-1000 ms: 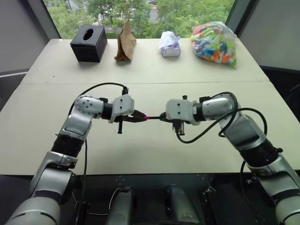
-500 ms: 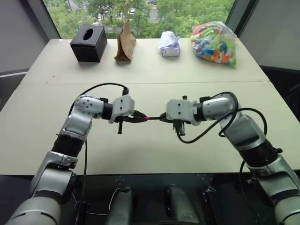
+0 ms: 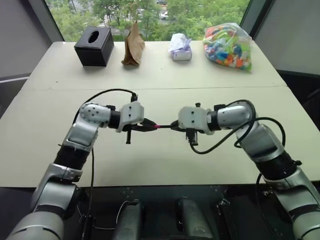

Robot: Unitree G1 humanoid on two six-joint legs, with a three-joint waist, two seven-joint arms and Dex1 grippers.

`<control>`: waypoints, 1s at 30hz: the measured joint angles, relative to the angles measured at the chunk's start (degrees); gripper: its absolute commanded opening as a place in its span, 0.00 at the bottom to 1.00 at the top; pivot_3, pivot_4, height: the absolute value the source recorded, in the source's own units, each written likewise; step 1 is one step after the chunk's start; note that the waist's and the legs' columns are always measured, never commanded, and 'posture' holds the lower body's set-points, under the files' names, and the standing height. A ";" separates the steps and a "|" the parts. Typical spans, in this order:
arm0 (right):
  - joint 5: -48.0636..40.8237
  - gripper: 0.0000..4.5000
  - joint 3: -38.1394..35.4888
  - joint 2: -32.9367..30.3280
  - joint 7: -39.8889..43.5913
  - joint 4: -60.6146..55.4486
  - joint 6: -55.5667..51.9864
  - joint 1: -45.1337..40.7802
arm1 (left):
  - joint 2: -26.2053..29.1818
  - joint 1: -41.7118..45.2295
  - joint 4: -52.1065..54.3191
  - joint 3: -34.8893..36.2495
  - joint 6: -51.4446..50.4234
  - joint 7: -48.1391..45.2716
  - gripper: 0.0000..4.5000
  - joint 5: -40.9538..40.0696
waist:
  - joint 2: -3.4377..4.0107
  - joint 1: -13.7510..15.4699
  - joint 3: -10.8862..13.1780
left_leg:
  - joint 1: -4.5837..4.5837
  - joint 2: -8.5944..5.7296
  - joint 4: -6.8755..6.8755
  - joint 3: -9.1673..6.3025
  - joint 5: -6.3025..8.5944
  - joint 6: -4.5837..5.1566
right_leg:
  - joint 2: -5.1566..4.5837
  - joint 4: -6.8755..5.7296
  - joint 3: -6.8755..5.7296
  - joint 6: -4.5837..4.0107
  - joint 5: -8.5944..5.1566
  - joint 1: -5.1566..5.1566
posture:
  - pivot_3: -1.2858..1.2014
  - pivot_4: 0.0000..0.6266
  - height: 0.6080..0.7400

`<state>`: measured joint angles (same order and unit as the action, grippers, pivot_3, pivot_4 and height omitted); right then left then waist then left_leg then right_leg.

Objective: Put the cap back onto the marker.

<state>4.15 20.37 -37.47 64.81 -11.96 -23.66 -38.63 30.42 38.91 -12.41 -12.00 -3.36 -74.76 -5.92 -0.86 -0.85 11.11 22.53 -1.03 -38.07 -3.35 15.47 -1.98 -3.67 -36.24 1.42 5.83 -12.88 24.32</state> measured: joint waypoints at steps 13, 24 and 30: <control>0.07 0.00 -5.18 -6.46 -3.95 4.50 0.02 4.73 | 3.84 -4.61 7.45 2.84 -3.10 4.13 0.99 -4.01 | 0.00 0.02 0.00 | 0.00 0.01 0.02 0.00 0.00 0.00 | -0.01 0.00 0.00 -0.01 0.00 0.00 | 0.52 0.24 1.00; 1.49 0.00 -24.39 -2.53 -29.40 6.03 -16.51 13.06 | 3.14 -6.92 12.72 4.97 -8.69 8.83 0.99 -8.54 | -0.01 0.22 -0.01 | 0.01 -0.02 0.01 0.02 0.00 0.00 | -0.05 0.00 0.02 -0.01 0.00 0.00 | 0.52 0.24 1.00; -0.41 0.00 -34.80 2.63 -38.46 5.90 -25.36 18.74 | 3.14 -6.96 14.09 4.99 -11.43 9.53 0.99 -10.51 | 0.02 -0.01 -0.01 | -0.01 0.00 0.03 0.03 0.00 0.00 | -0.01 -0.01 0.04 -0.01 0.00 -0.01 | 0.52 0.24 1.00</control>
<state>3.74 -14.44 -34.84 26.35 -6.05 -49.02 -19.89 33.56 31.95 1.68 -7.02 -14.79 -65.23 -16.43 -0.84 -0.87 11.10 22.52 -1.03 -38.04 -3.32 15.47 -1.98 -3.68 -36.25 1.46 5.82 -12.88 24.31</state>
